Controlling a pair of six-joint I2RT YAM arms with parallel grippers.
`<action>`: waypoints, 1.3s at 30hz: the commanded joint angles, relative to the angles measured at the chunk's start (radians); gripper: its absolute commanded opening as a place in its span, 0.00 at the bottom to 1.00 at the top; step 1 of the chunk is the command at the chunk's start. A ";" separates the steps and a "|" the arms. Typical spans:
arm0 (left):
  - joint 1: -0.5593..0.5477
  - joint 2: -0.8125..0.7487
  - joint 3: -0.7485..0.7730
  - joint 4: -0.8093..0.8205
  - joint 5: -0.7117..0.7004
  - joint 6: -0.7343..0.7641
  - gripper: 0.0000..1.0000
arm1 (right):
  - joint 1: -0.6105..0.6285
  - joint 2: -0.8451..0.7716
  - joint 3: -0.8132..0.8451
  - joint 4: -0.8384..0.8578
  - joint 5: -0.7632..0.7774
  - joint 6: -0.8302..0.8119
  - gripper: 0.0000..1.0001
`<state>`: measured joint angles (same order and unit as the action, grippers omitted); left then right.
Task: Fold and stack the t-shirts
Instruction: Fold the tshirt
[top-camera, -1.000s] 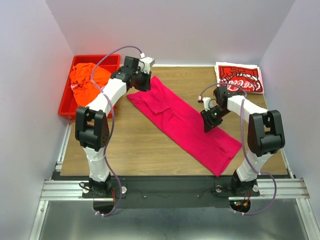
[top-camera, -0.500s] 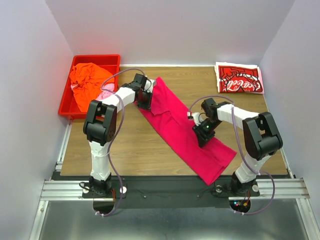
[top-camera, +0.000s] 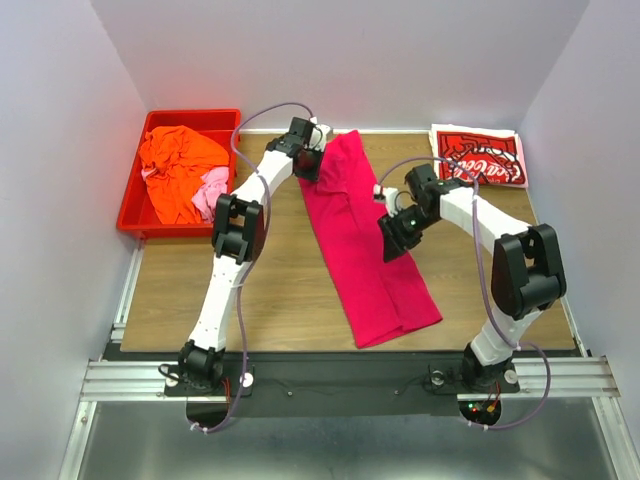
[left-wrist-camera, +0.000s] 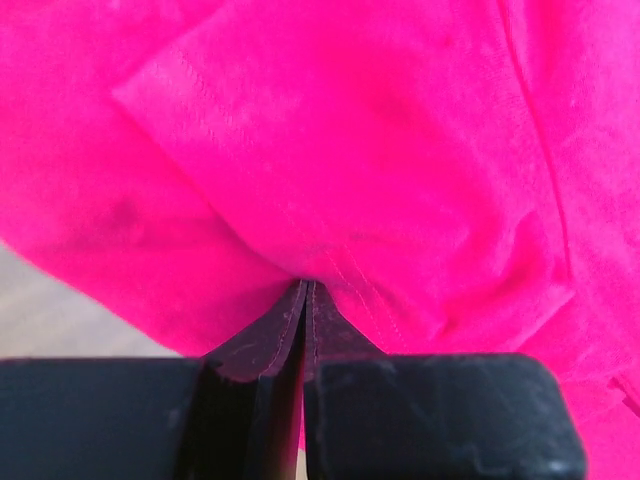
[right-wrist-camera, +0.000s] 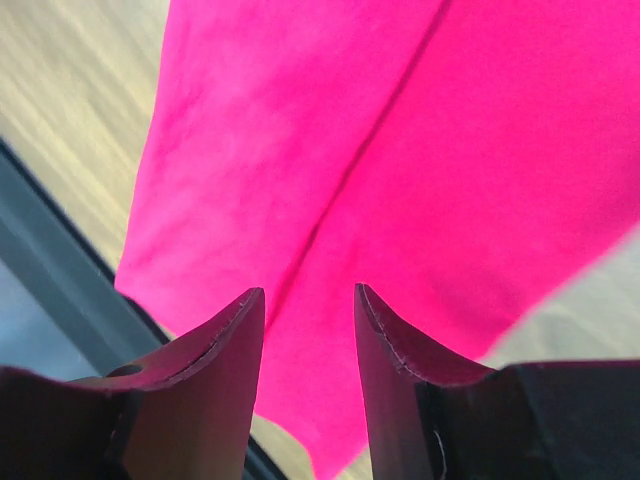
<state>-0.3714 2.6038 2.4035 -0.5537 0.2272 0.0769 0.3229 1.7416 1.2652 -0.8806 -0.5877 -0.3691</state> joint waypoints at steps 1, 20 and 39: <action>0.002 -0.075 0.018 0.001 0.038 0.054 0.18 | -0.018 0.012 0.068 0.051 0.009 0.048 0.45; 0.000 -0.567 -0.624 0.164 0.176 -0.066 0.20 | 0.073 0.088 -0.191 0.204 -0.035 0.125 0.32; -0.004 -0.341 -0.589 0.170 0.178 -0.086 0.18 | 0.039 0.082 0.011 0.238 -0.173 0.197 0.46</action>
<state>-0.3710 2.2322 1.7298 -0.3981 0.4221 -0.0093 0.4400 1.8610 1.1744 -0.6922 -0.7708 -0.1787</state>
